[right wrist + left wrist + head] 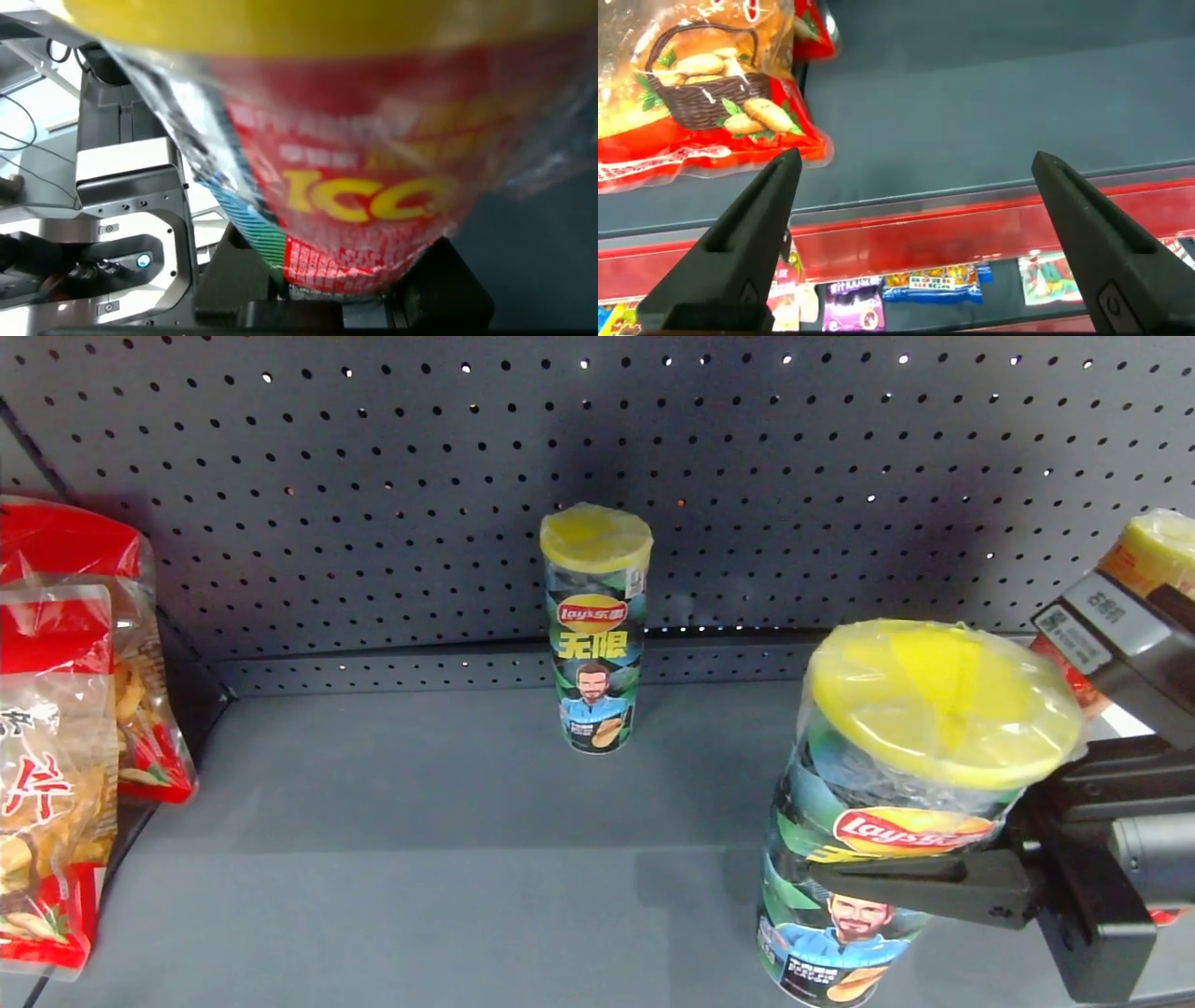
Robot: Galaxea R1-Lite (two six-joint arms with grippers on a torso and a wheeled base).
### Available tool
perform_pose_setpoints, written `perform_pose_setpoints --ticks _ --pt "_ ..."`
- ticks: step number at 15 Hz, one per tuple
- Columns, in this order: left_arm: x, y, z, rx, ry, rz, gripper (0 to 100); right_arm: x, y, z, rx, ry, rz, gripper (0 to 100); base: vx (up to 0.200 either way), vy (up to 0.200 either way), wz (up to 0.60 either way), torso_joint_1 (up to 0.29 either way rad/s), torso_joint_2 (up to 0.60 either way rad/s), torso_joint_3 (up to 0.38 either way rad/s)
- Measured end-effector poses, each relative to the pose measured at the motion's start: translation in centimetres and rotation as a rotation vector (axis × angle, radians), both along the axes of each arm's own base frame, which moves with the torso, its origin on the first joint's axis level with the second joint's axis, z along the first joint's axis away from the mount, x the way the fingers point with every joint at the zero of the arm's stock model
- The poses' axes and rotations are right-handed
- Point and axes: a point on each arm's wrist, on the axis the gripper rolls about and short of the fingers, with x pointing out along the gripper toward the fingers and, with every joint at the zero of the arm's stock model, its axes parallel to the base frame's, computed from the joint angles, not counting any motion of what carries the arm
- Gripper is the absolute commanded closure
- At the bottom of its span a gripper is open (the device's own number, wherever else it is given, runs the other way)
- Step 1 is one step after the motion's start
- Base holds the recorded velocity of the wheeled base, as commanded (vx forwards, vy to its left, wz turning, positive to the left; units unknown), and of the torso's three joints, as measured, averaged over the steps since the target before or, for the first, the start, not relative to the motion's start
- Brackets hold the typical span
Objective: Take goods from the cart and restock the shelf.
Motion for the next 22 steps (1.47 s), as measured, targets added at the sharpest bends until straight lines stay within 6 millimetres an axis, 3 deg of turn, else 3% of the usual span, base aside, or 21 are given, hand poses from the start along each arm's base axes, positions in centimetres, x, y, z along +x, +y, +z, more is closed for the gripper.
perform_pose_setpoints --ticks 3,5,9,13,16,22 --pt "0.3 0.2 5.5 -0.07 -0.16 -0.017 0 0.3 0.2 0.0 0.004 -0.005 0.0 100 0.0 0.0 0.0 0.0 0.0 0.0" --pt "1.6 0.1 8.2 -0.047 -0.127 -0.064 0 0.6 0.3 0.1 0.016 -0.019 -0.007 100 0.0 0.0 0.0 0.0 0.0 0.0" --pt "3.8 -0.4 7.4 0.032 0.065 -0.214 0 1.0 0.5 -0.1 0.012 -0.015 -0.011 100 0.0 0.0 0.0 0.0 0.0 0.0" --pt "7.9 -1.6 9.7 0.055 0.119 -0.344 0 1.2 0.6 -0.1 0.01 -0.012 -0.012 100 0.0 0.0 0.0 0.0 0.0 0.0" --pt "11.2 -4.0 10.0 0.086 0.223 -0.514 0 1.3 0.7 0.2 0.016 -0.019 -0.013 100 0.0 0.0 0.0 0.0 0.0 0.0" --pt "17.1 -7.9 10.8 0.112 0.285 -0.665 0 1.6 0.9 0.9 0.03 -0.035 -0.015 100 0.0 0.0 0.0 0.0 0.0 0.0"
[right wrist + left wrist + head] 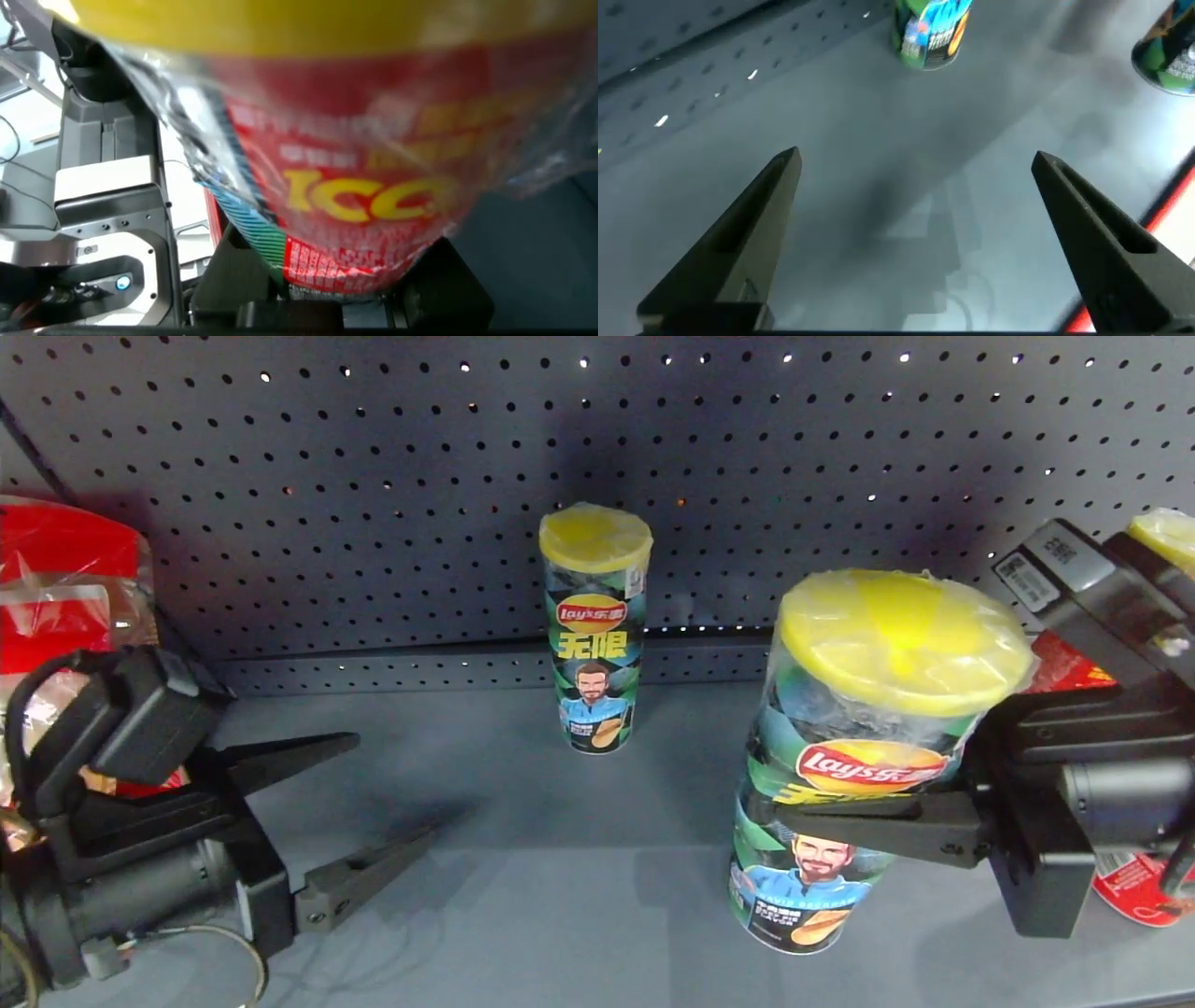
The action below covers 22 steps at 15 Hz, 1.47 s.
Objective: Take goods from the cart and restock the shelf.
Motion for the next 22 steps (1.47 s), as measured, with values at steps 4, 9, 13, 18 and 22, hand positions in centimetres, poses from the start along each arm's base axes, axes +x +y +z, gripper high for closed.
perform_pose_setpoints --ticks 4,9,13,18,22 --pt "3.4 -1.1 -1.0 0.054 -0.022 -0.088 0 0.2 -0.2 0.1 0.003 -0.002 -0.012 100 0.0 0.0 0.0 0.0 0.0 0.0" --pt "8.5 -2.4 -1.0 0.026 -0.138 -0.124 0 0.3 -0.4 0.0 0.001 0.001 -0.024 100 0.0 0.0 0.0 0.0 0.0 0.0" --pt "12.3 -4.3 -0.6 -0.002 -0.174 -0.145 0 0.6 -0.3 -0.1 -0.003 0.006 -0.029 100 0.0 0.0 0.0 0.0 0.0 0.0" --pt "13.9 -7.4 -0.7 -0.034 -0.175 -0.211 0 1.2 -0.2 -0.2 0.008 -0.007 -0.037 100 0.0 0.0 0.0 0.0 0.0 0.0" --pt "15.2 -8.3 -0.4 -0.047 -0.199 -0.214 0 1.3 -0.1 -0.4 0.002 0.002 -0.04 100 0.0 0.0 0.0 0.0 0.0 0.0"
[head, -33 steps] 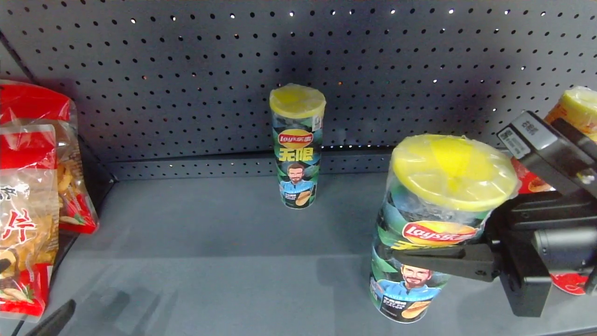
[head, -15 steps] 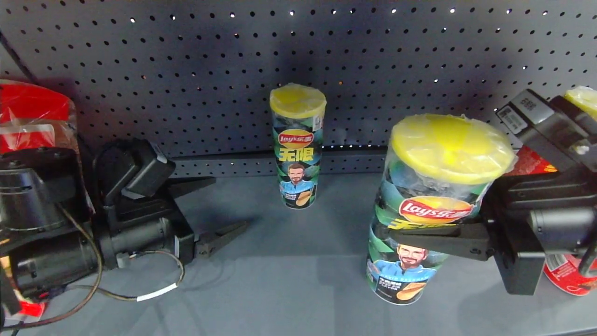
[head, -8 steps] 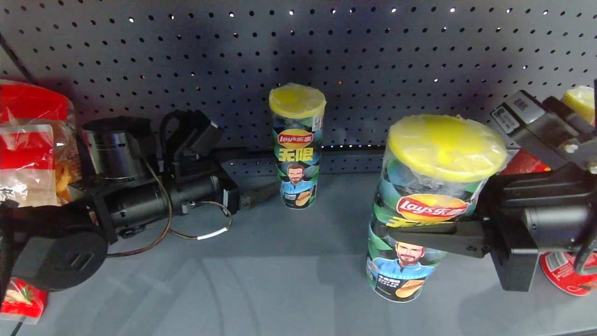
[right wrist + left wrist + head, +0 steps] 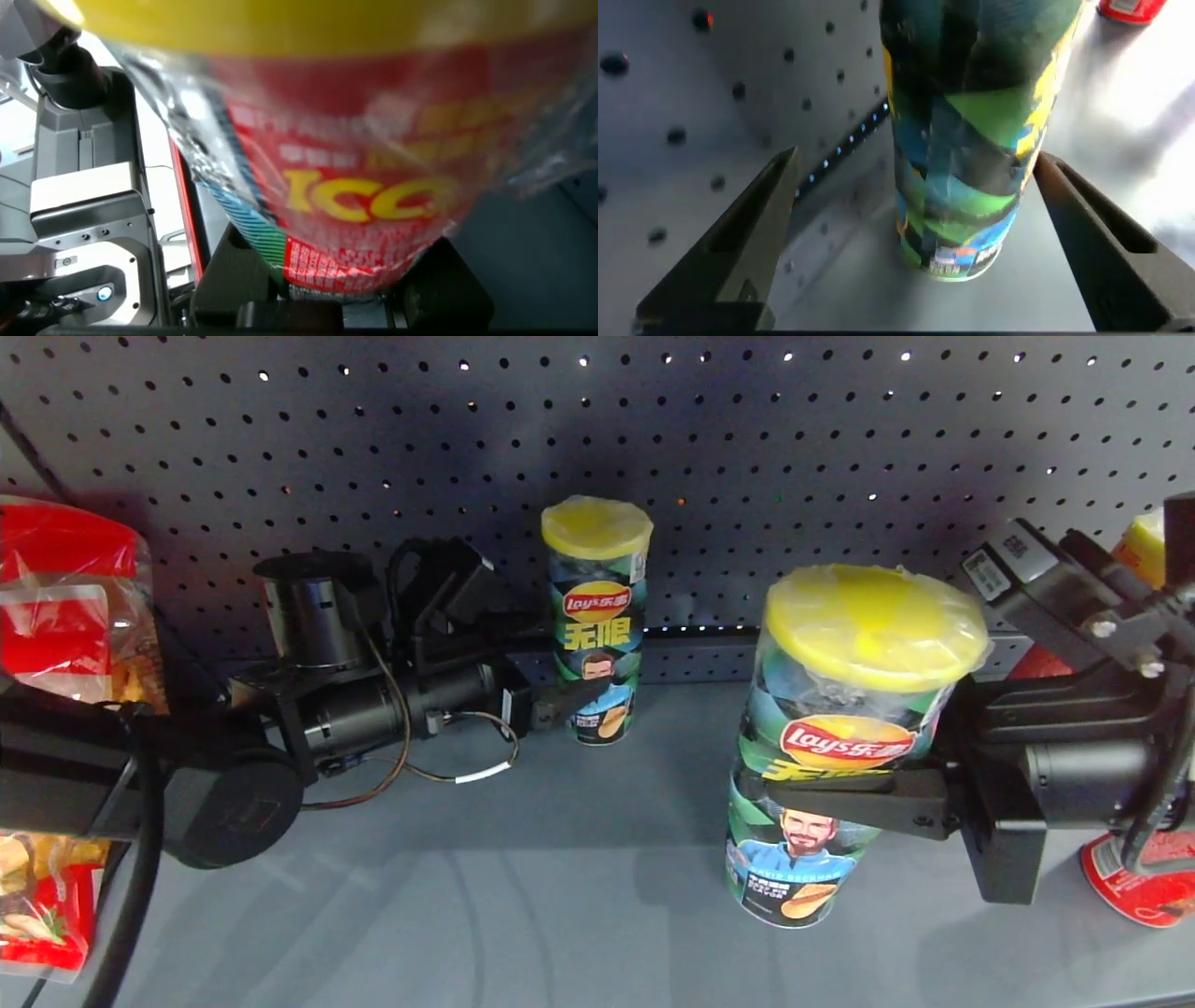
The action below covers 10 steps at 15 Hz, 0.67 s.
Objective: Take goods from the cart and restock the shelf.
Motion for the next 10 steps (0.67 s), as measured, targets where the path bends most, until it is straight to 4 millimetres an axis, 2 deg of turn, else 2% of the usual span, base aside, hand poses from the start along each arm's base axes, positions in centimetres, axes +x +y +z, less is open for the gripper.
perform_pose_setpoints --ticks 10 --pt "0.7 -3.0 0.0 -0.023 -0.006 -0.061 0 0.3 -0.1 -0.1 -0.002 0.003 -0.013 100 0.0 0.0 0.0 0.0 0.0 0.0"
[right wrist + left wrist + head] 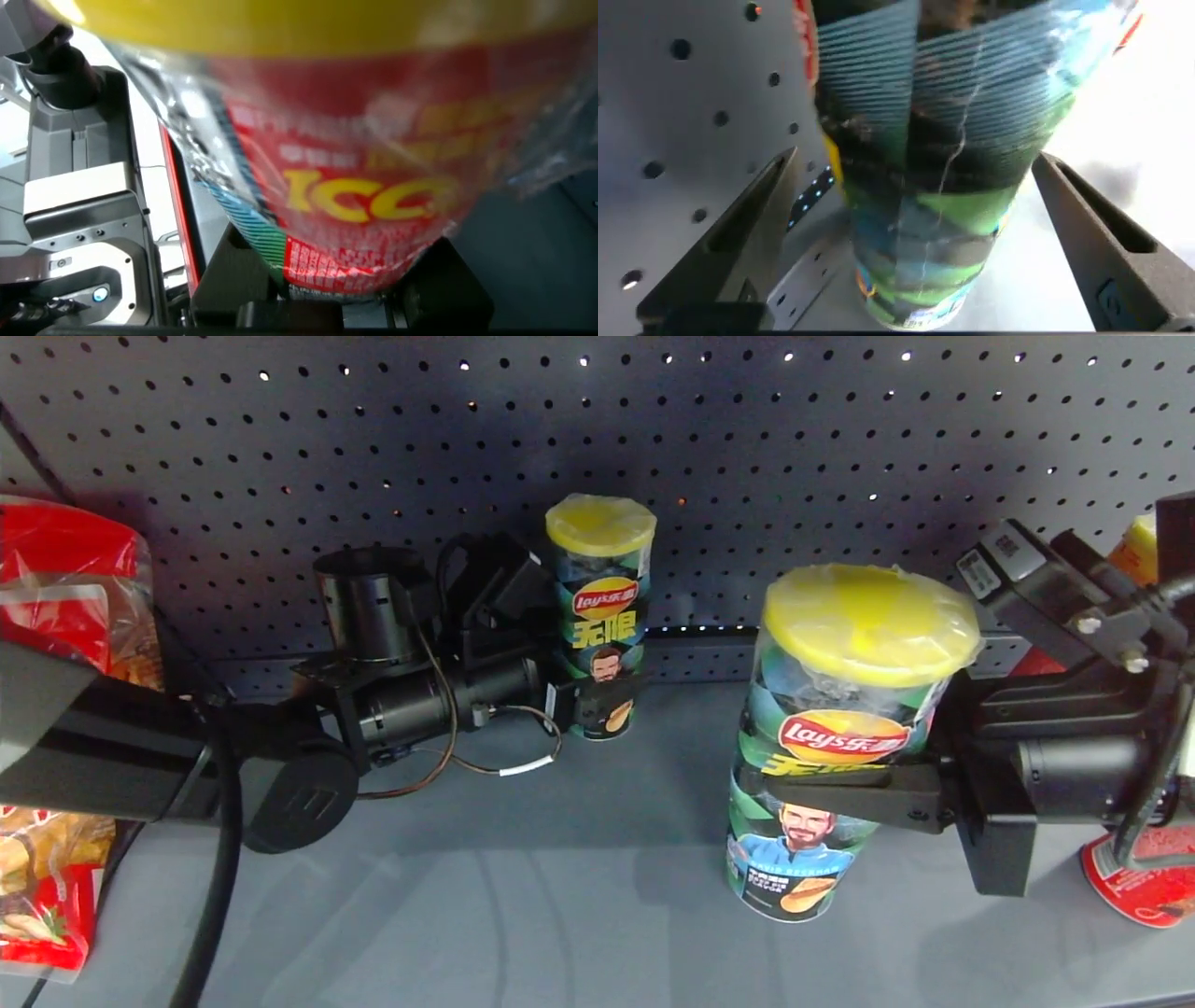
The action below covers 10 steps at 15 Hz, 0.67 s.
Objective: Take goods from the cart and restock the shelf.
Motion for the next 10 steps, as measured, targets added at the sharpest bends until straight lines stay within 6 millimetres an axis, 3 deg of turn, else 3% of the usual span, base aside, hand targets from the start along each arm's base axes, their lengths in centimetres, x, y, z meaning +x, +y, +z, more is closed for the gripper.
perform_pose_setpoints --ticks 2,3,10 --pt "0.08 -0.7 -0.17 0.0 0.001 -0.014 0 0.0 -0.06 0.04 0.001 -0.002 -0.002 100 0.0 0.0 0.0 0.0 0.0 0.0" --pt "0.12 -0.93 -0.32 0.002 0.003 -0.018 100 0.05 -0.18 0.07 0.002 -0.002 -0.007 100 0.0 0.0 0.0 0.0 0.0 0.0" --pt "-0.45 -1.0 -0.1 -0.003 -0.003 -0.028 100 0.1 -0.38 0.07 0.003 -0.002 -0.014 100 0.0 0.0 0.0 0.0 0.0 0.0"
